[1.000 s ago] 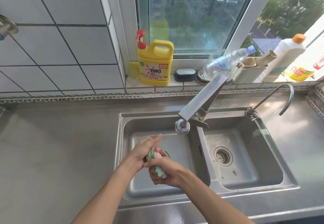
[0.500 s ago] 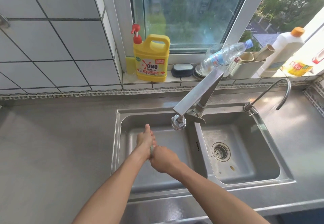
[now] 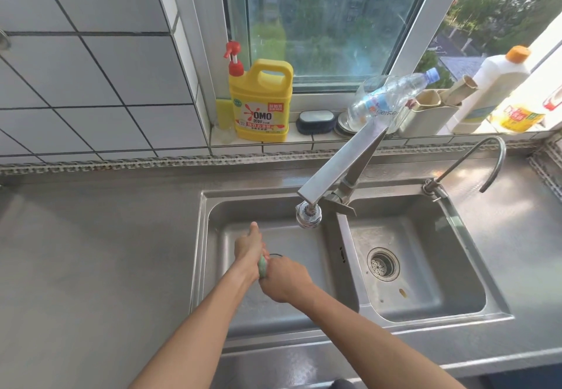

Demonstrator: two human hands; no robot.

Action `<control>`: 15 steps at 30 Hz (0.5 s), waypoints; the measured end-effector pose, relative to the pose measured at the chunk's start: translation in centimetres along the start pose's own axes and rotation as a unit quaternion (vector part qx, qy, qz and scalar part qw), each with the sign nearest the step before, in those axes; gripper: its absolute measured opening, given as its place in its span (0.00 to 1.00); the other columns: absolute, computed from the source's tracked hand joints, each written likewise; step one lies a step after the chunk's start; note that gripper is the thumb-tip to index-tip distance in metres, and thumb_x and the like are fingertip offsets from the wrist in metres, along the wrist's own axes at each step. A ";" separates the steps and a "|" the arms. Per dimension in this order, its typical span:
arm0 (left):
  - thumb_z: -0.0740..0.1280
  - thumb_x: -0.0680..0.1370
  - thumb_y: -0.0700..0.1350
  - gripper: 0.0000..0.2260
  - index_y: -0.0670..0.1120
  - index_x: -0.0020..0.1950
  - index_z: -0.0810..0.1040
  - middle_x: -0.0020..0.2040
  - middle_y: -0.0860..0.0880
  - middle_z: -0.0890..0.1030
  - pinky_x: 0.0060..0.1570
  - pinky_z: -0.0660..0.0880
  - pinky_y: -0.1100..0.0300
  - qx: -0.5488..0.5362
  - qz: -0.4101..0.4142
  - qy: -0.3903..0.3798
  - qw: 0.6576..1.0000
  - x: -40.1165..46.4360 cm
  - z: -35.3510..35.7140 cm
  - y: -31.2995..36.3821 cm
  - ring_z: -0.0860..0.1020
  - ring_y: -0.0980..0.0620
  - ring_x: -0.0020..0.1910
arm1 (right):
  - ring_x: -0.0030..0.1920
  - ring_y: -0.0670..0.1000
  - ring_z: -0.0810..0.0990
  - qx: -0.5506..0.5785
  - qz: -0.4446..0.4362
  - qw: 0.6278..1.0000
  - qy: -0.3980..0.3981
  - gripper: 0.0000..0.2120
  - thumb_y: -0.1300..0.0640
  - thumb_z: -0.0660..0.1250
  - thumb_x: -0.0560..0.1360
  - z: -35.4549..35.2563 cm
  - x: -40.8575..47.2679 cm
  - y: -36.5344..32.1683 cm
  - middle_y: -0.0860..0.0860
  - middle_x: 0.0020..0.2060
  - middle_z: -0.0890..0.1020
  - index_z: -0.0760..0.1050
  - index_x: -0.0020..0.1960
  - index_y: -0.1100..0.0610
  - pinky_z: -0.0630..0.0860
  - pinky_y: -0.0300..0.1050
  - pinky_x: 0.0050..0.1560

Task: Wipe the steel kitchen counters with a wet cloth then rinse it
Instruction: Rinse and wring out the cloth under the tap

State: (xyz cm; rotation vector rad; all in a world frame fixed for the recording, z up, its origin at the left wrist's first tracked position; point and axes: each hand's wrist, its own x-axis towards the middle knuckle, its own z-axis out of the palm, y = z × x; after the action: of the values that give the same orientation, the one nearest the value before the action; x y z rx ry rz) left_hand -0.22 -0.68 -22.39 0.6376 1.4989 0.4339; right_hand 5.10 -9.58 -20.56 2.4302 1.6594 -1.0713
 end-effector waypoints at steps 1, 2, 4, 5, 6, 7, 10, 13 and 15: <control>0.65 0.84 0.57 0.23 0.45 0.35 0.68 0.22 0.50 0.67 0.24 0.64 0.64 -0.009 -0.008 -0.019 1.000 -0.1 -0.4 0.2 0.65 0.52 0.18 | 0.52 0.62 0.83 0.052 0.010 0.999 -0.012 0.16 0.51 0.62 0.77 -0.2 0.1 0.2 0.58 0.54 0.83 0.75 0.60 0.59 0.76 0.50 0.47; 0.67 0.82 0.60 0.23 0.45 0.37 0.69 0.22 0.50 0.68 0.25 0.67 0.62 -0.016 -0.016 -0.037 0.999 -0.3 -0.8 0.7 0.67 0.51 0.19 | 0.49 0.61 0.84 0.100 0.019 0.995 -0.012 0.17 0.49 0.66 0.75 -0.4 0.1 0.4 0.57 0.52 0.83 0.73 0.59 0.59 0.78 0.50 0.46; 0.68 0.79 0.66 0.25 0.44 0.41 0.71 0.25 0.48 0.71 0.31 0.72 0.57 -0.039 -0.036 -0.089 0.995 -1.0 -1.6 1.6 0.72 0.49 0.23 | 0.45 0.60 0.82 0.131 0.027 0.991 0.017 0.25 0.45 0.72 0.70 -0.8 -0.2 0.9 0.54 0.52 0.82 0.66 0.58 0.56 0.75 0.50 0.42; 0.67 0.78 0.67 0.27 0.43 0.39 0.73 0.26 0.48 0.73 0.35 0.74 0.54 -0.058 -0.046 -0.125 0.989 -1.3 -1.8 2.1 0.75 0.49 0.24 | 0.47 0.60 0.82 0.096 0.012 0.994 0.054 0.28 0.43 0.73 0.69 -1.0 -0.4 1.1 0.53 0.54 0.81 0.64 0.60 0.54 0.72 0.49 0.41; 0.66 0.78 0.68 0.29 0.43 0.36 0.75 0.28 0.47 0.74 0.37 0.75 0.52 -0.076 -0.056 -0.164 0.982 -1.7 -2.1 2.5 0.77 0.48 0.26 | 0.49 0.61 0.82 0.046 -0.010 0.994 0.096 0.30 0.42 0.73 0.69 -1.1 -0.6 1.3 0.52 0.56 0.80 0.62 0.62 0.53 0.70 0.49 0.40; 0.66 0.78 0.69 0.30 0.43 0.33 0.77 0.31 0.46 0.76 0.41 0.76 0.52 -0.091 -0.065 -0.202 0.973 -2.1 -2.3 2.8 0.79 0.48 0.29 | 0.50 0.61 0.83 0.003 -0.032 0.991 0.131 0.32 0.41 0.72 0.70 -1.2 -0.8 1.3 0.51 0.57 0.80 0.61 0.65 0.51 0.69 0.49 0.40; 0.67 0.79 0.66 0.26 0.41 0.55 0.79 0.50 0.42 0.83 0.51 0.80 0.51 -0.115 -0.045 -0.263 0.957 -2.7 -3.6 3.6 0.83 0.45 0.47 | 0.49 0.62 0.83 -0.004 -0.062 0.987 0.148 0.27 0.39 0.64 0.78 -2.6 -1.6 0.9 0.53 0.52 0.83 0.63 0.72 0.48 0.71 0.51 0.40; 0.67 0.80 0.63 0.26 0.42 0.66 0.75 0.65 0.40 0.83 0.52 0.83 0.49 -0.150 -0.017 -0.309 0.939 -2.9 -5.6 4.6 0.85 0.42 0.61 | 0.30 0.57 0.77 0.359 -0.050 0.932 -0.018 0.13 0.41 0.67 0.78 -5.1 -2.8 0.6 0.53 0.35 0.80 0.74 0.51 0.51 0.69 0.45 0.30; 0.71 0.77 0.63 0.24 0.44 0.59 0.79 0.62 0.41 0.85 0.52 0.82 0.48 -0.169 -0.035 -0.342 0.924 -3.0 -6.7 5.1 0.86 0.42 0.58 | 0.24 0.52 0.70 0.558 -0.043 0.817 -0.139 0.18 0.39 0.68 0.77 -6.2 -4.1 0.3 0.54 0.31 0.76 0.73 0.49 0.55 0.59 0.41 0.25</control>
State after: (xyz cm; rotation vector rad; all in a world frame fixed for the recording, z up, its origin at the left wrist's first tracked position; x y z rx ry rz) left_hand -6.34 2.12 -16.55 0.3944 0.7532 0.3521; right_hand 7.77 -10.73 -13.74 2.3788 1.1531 -2.8662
